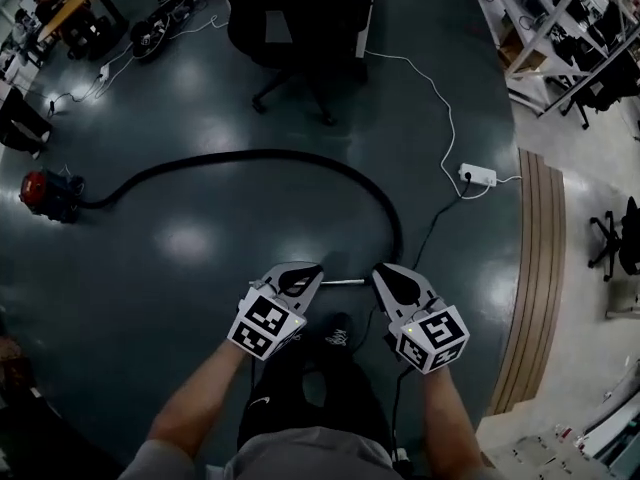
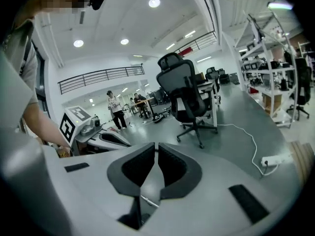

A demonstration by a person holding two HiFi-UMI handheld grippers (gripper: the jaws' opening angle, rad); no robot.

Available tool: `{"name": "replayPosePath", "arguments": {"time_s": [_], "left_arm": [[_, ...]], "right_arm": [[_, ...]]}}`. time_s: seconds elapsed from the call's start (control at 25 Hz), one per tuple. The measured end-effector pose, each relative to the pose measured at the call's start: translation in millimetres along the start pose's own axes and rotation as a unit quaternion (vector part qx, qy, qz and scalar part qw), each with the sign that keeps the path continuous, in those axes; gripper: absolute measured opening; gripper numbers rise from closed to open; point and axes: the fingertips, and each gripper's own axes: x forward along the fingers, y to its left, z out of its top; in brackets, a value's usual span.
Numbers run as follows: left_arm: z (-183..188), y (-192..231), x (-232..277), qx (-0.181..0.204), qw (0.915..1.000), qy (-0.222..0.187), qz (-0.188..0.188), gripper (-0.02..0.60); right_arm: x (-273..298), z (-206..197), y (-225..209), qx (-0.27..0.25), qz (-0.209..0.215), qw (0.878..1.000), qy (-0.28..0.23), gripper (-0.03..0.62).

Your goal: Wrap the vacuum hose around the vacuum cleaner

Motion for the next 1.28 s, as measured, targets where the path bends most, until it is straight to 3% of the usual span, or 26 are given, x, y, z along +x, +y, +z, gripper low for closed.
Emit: {"name": "replayPosePath", "arguments": {"time_s": [0.2, 0.4, 0.6, 0.76, 1.08, 1.28], "left_arm": [[-123, 8, 69, -0.013, 0.9947, 0.087, -0.053, 0.009], [-256, 20, 145, -0.015, 0.9826, 0.167, -0.08, 0.009], [-379, 40, 207, 0.009, 0.9684, 0.227, -0.102, 0.014], [-456, 54, 248, 0.028, 0.9598, 0.252, -0.12, 0.063], [-571, 71, 305, 0.067, 0.9411, 0.289, -0.163, 0.129], [-620, 80, 331, 0.09, 0.9379, 0.287, -0.173, 0.129]], "right_arm": [[50, -128, -42, 0.033, -0.037, 0.996, 0.07, 0.008], [98, -251, -85, 0.025, -0.05, 0.989, 0.135, 0.011], [143, -375, -113, 0.003, -0.016, 0.981, 0.194, 0.054], [180, -466, -126, -0.032, 0.025, 0.969, 0.243, 0.078], [255, -601, -135, -0.154, 0.132, 0.923, 0.328, 0.172], [289, -659, -143, -0.238, 0.187, 0.88, 0.366, 0.183]]}}
